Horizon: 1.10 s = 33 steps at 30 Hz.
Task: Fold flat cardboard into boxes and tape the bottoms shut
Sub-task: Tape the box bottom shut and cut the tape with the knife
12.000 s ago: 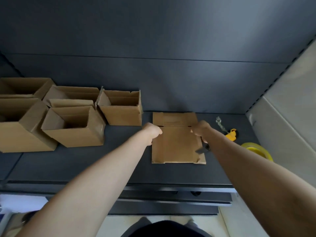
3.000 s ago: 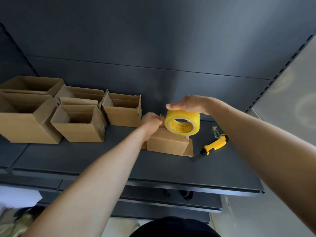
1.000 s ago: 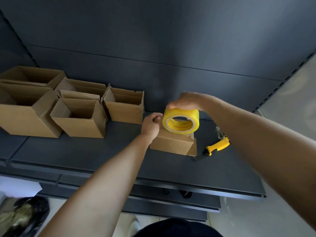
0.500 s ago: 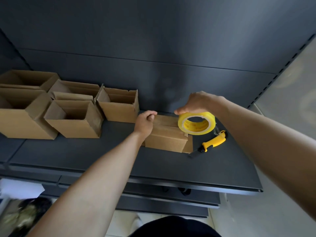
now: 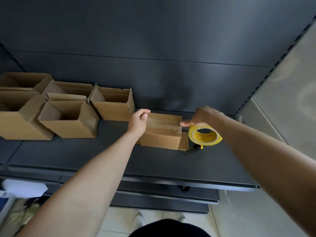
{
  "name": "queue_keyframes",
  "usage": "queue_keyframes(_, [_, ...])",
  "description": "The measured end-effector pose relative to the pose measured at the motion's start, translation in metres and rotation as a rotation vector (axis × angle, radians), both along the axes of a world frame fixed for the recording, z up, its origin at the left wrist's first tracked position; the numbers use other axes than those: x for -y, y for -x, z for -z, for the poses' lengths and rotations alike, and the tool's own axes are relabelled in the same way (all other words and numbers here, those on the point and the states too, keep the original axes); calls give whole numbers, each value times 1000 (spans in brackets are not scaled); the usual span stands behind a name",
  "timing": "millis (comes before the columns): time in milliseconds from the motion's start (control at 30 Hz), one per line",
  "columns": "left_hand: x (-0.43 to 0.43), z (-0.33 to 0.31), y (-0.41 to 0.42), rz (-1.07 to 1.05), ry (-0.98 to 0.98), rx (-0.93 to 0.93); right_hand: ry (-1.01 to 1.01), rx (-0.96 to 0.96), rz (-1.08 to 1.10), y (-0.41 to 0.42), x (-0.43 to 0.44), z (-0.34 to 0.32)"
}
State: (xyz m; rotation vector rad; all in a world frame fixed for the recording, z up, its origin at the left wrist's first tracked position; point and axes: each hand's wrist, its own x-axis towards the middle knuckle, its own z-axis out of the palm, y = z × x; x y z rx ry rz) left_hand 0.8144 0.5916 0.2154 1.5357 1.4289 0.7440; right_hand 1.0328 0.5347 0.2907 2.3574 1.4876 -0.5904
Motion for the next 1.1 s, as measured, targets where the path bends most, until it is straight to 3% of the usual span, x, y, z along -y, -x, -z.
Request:
queue_keyframes(300, [4, 0, 0, -97, 31, 35, 35, -92, -9, -1, 4, 12])
queue_keyframes(533, [10, -10, -13, -209, -114, -267, 123, -58, -38, 4, 10, 8])
queue_keyframes(700, [13, -19, -31, -108, -173, -413, 145, -98, -58, 8, 22, 8])
queue_keyframes(900, [18, -16, -55, 321, -136, -679, 124, -327, 73, 11, 33, 12])
queue_keyframes(1000, [12, -14, -57, 355, -187, -654, 217, -655, 192, 1, 43, 17])
queue_keyframes(1100, [16, -15, -60, 363, -241, -478, 252, -889, 266, -9, 52, 25])
